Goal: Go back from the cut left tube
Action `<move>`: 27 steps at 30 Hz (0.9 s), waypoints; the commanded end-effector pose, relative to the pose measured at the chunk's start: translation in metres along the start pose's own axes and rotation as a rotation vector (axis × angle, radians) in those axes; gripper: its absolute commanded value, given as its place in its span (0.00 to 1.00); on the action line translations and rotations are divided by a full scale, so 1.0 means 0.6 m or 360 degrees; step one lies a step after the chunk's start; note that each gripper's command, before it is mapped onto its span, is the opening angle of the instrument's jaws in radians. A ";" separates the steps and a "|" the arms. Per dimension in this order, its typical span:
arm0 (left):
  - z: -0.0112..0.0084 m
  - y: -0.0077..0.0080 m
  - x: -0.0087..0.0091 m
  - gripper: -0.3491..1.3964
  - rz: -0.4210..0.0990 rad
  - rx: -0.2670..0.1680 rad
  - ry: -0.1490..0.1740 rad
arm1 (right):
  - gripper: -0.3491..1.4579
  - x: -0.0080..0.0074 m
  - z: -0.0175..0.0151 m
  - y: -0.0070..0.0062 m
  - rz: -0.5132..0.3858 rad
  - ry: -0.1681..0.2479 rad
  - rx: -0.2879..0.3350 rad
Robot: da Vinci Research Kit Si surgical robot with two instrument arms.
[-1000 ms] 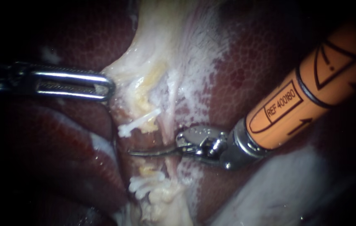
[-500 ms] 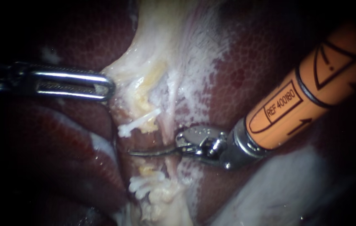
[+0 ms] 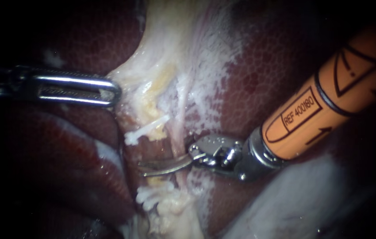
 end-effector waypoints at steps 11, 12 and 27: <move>0.0000 0.0000 0.0000 0.00 0.0000 0.0001 0.0000 | 0.59 -0.0004 -0.0006 0.0001 -0.0027 -0.0004 0.0004; 0.0000 0.0001 0.0001 0.00 0.0000 0.0001 0.0000 | 0.59 -0.0005 -0.0009 0.0000 -0.0027 -0.0005 0.0006; -0.0002 0.0006 0.0003 0.00 0.0001 0.0001 0.0000 | 0.64 -0.0008 -0.0118 -0.0031 -0.0149 0.0017 -0.0047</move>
